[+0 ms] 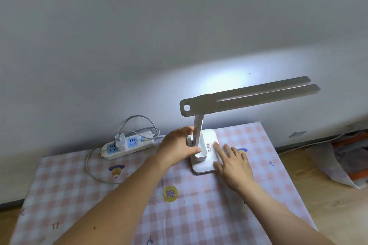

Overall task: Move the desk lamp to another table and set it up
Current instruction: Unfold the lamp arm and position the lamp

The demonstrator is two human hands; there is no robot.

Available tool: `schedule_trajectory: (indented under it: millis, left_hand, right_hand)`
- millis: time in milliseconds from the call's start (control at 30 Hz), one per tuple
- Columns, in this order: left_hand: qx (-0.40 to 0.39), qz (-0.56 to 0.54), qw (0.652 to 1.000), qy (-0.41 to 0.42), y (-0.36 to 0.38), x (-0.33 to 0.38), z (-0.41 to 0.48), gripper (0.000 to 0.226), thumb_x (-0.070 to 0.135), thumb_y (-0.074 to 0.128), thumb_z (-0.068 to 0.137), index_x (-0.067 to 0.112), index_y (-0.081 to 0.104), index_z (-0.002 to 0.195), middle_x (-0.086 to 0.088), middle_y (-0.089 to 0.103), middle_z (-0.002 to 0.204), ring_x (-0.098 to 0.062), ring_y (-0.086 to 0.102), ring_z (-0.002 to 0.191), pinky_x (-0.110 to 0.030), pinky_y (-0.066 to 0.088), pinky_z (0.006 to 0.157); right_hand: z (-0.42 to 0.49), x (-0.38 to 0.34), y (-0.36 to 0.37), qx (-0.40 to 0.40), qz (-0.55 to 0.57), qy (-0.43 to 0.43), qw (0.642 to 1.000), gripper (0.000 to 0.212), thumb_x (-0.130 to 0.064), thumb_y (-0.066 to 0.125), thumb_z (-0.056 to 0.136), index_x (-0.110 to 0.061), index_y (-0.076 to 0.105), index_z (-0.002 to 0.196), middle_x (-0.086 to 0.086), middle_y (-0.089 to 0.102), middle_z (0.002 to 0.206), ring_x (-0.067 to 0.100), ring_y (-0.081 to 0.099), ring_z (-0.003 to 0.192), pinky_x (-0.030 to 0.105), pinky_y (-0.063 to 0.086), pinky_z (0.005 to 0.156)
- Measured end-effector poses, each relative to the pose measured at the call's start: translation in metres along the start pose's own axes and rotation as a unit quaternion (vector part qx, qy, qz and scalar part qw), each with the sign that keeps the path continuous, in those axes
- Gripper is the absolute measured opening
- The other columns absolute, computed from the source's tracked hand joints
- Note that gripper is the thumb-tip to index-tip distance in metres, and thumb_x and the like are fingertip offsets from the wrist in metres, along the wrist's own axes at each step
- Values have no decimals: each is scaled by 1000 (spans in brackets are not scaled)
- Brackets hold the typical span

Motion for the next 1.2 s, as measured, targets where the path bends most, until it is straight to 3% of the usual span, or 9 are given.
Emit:
schedule_trajectory:
  millis: [200,333,467,667,933,1200]
  left_hand:
    - [-8,25,1000,-9,2,-7,-1,61,38,78,70,28,54,125,8,59,127,-14,54,114,-29,44,92]
    - [-66,25,998,-2,15,-8,-3,75,37,79,68,32,44,135,6,51,138,-16,48,124,-32,41,100]
    - [-94,38,995,-12,28,-13,-7,80,38,78,66,36,38,135,8,50,138,-15,48,123,-28,41,97]
    - [-79,56,995,-23,31,-16,-5,72,40,73,71,35,38,134,7,52,135,-18,51,120,-29,43,93]
    - [-91,129,987,-38,34,-16,1,67,45,66,80,28,39,139,0,49,141,-24,49,125,-36,43,101]
    - [-116,146,981,-52,36,-17,1,65,46,59,87,26,34,143,-1,45,146,-26,46,130,-37,42,103]
  right_hand:
    - [0,-3,2,-6,-9,-6,1000,60,-45,31,97,-35,6,151,2,23,156,25,23,141,44,19,113]
    - [2,-4,1,-9,-7,-9,1000,61,-45,33,97,-35,6,151,0,27,154,25,25,140,43,23,112]
    - [2,-6,2,-18,0,-15,1000,63,-45,33,97,-33,4,152,-2,38,147,24,33,133,40,26,109]
    - [1,-8,0,-11,3,-23,1000,64,-44,33,97,-31,4,152,-2,40,147,24,36,131,39,27,108]
    - [8,-2,10,-32,7,-16,999,63,-54,24,98,-33,-1,151,3,19,159,28,15,146,46,16,117]
    - [12,2,18,-49,17,3,999,66,-60,20,95,-36,-8,150,3,9,162,29,7,149,48,8,119]
Point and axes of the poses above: each hand's wrist, its own z-axis towards the middle knuckle, its own y-axis out of the palm, x = y × z, the point moved 9 cm from there along z, towards the middle knuckle
